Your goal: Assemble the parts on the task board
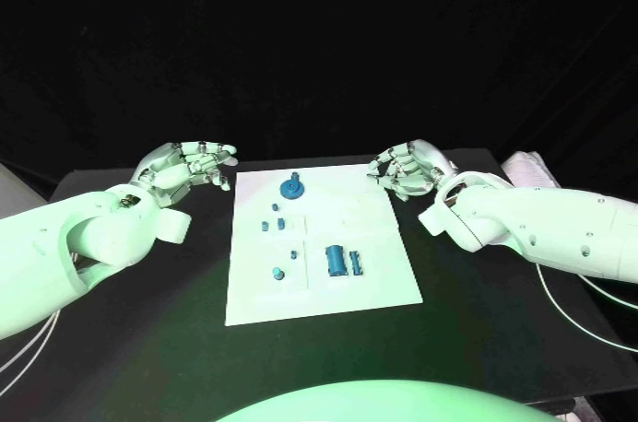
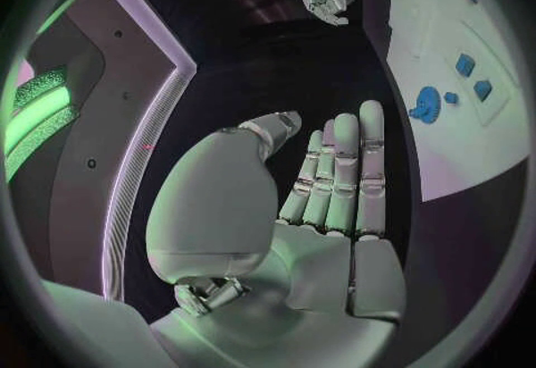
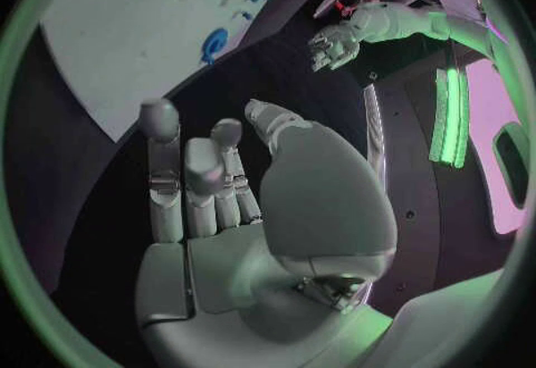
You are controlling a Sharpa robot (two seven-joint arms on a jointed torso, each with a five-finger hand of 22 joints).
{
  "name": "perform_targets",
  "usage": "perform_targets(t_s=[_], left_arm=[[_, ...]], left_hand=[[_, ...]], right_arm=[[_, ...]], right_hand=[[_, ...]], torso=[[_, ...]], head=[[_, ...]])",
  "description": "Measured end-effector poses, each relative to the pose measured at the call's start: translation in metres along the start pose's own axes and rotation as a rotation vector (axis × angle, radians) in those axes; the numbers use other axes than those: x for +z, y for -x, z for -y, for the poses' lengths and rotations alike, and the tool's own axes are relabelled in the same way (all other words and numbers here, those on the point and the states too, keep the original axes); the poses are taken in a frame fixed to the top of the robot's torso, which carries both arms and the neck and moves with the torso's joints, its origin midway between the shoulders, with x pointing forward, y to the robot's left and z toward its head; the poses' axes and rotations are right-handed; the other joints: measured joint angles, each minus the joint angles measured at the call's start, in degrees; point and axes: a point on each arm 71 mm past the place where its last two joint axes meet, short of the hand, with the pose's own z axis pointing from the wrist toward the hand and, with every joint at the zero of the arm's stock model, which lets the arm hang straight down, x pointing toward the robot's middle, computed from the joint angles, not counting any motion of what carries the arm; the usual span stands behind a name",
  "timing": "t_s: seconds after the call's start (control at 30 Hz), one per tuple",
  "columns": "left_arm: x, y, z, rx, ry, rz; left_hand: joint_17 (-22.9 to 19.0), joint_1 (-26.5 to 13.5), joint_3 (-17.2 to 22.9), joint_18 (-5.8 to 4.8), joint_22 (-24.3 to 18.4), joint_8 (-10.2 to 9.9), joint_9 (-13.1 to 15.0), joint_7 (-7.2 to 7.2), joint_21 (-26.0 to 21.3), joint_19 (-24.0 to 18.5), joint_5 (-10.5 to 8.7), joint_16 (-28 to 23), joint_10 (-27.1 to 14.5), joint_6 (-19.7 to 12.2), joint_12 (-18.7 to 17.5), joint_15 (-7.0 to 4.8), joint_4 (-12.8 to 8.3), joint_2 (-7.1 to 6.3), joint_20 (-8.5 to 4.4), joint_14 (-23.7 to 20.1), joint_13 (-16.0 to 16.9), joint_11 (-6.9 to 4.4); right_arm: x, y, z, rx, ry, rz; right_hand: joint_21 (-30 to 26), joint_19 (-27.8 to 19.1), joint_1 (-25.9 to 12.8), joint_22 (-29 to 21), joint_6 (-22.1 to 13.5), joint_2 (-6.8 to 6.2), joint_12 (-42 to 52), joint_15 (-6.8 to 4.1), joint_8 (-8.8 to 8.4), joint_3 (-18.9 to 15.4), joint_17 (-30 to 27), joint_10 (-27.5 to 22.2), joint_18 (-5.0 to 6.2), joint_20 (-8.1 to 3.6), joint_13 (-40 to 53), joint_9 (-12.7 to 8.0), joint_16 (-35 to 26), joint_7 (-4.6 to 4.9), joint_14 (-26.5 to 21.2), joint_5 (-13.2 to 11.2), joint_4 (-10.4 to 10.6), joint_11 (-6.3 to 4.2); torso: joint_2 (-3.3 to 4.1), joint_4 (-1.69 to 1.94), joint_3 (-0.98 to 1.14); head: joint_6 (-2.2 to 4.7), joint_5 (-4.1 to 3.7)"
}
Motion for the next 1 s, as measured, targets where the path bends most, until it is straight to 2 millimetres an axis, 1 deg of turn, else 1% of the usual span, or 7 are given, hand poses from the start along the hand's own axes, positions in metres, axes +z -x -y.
perform_targets(t_s=[0.2,0.33,0.5,0.57,0.63,0.8,1.0], left_arm=[[0.014,0.001,-0.011,-0.010,-0.007,0.025],[0.024,0.007,-0.020,-0.013,-0.015,0.061],[0.034,0.014,-0.031,-0.014,-0.031,0.108],[0.035,0.015,-0.032,-0.014,-0.034,0.112],[0.034,0.015,-0.032,-0.014,-0.032,0.111],[0.030,0.009,-0.033,-0.020,-0.027,0.109],[0.022,-0.013,-0.037,-0.039,-0.022,0.114]], left_hand=[[-3.03,0.17,0.01,0.00,-2.61,1.66,-0.12,-0.15,-4.69,-3.07,-0.16,-6.86,-1.51,-1.82,-0.63,0.63,0.32,-0.21,0.96,-4.17,-1.29,0.39],[-9.00,0.55,-0.26,-0.01,-8.70,3.47,-0.62,-0.53,-14.60,-7.51,-0.47,-22.28,-2.22,-4.45,-4.42,2.51,0.58,-0.81,2.74,-8.40,-4.63,0.96],[-13.22,0.68,-2.15,0.00,-18.92,4.06,-2.39,-1.66,-29.67,-11.10,-0.71,-38.87,-1.80,-6.13,-10.59,5.02,0.67,-1.19,6.35,-11.53,-7.22,2.30],[-15.12,-1.27,-5.70,-1.01,-22.43,1.25,-4.39,-3.19,-34.12,-16.94,-2.57,-44.39,-7.70,-10.17,-13.44,4.33,-0.10,-0.18,4.96,-17.66,-7.66,1.25],[-17.37,-6.57,-11.46,-3.25,-25.88,-3.40,-7.42,-5.20,-37.69,-25.41,-5.59,-49.94,-18.24,-18.31,-16.61,2.29,-1.75,2.22,1.56,-26.52,-8.42,-1.11],[-21.37,-20.12,-22.14,-6.75,-31.93,-11.95,-12.96,-8.76,-43.71,-40.89,-11.16,-59.60,-37.64,-33.43,-22.22,-1.68,-4.82,6.65,-4.85,-42.71,-9.85,-5.48],[-23.27,-53.15,-27.24,-8.24,-34.79,-15.98,-15.65,-10.52,-46.51,-48.27,-13.82,-64.19,-46.93,-40.66,-24.87,-3.54,-6.30,8.75,-7.89,-50.45,-10.53,-7.56]], right_arm=[[0.026,0.007,0.010,0.103,-0.014,0.066],[0.037,0.003,0.013,0.168,-0.021,0.081],[0.043,-0.007,0.015,0.240,-0.024,0.070],[0.043,-0.009,0.014,0.248,-0.023,0.067],[0.043,-0.009,0.014,0.249,-0.024,0.067],[0.038,-0.017,0.008,0.286,-0.021,0.062],[0.024,-0.046,-0.017,0.415,-0.012,0.047]], right_hand=[[-20.29,-9.89,1.63,-15.10,-4.35,-0.89,-15.34,3.82,-0.78,4.74,-16.66,-9.04,0.41,3.60,-17.44,-0.88,-25.90,2.71,-13.84,-1.60,-0.62,3.16],[-22.24,-16.79,1.62,-27.41,-3.79,-0.90,-24.27,6.43,-2.08,7.63,-23.84,-7.51,0.41,7.06,-34.16,-2.38,-39.12,3.66,-18.81,-2.02,-1.33,5.15],[-22.24,-19.35,1.32,-37.38,-3.39,-0.62,-27.79,8.05,-3.65,7.71,-28.51,-6.49,0.42,8.60,-44.84,-3.85,-46.60,4.06,-20.07,-2.02,-2.66,5.81],[-22.78,-25.49,-1.88,-42.50,-8.48,0.86,-28.90,7.56,-5.51,4.30,-32.10,-8.07,0.32,7.43,-48.51,-6.67,-49.15,3.11,-21.90,-3.34,-3.92,4.99],[-23.59,-36.77,-6.90,-48.43,-18.87,3.74,-30.28,6.29,-8.20,-2.06,-37.12,-12.06,-1.93,4.83,-51.90,-11.23,-51.96,0.82,-29.80,-5.60,-5.44,3.32],[-24.84,-58.68,-20.48,-59.64,-38.83,9.09,-32.88,3.77,-13.44,-14.35,-46.75,-40.70,-6.23,-0.26,-58.08,-20.07,-57.20,-3.78,-57.26,-9.94,-8.48,-0.01],[-25.54,-69.03,-53.48,-64.93,-48.25,11.62,-34.02,2.55,-15.90,-20.18,-51.33,-57.97,-7.65,-2.69,-60.98,-24.27,-59.70,-5.89,-71.09,-11.97,-9.93,-1.60]], torso=[[-1.55,-0.30,-0.28],[-2.53,-0.37,-0.28],[-3.54,-0.40,-0.19],[-3.70,-0.40,-0.15],[-3.70,-0.40,-0.16],[-3.69,-0.60,-0.02],[-3.99,-1.43,0.49]], head=[[1.47,0.86],[2.26,1.62],[3.14,2.80],[3.28,3.00],[3.27,2.98],[4.20,3.43],[7.37,5.14]])
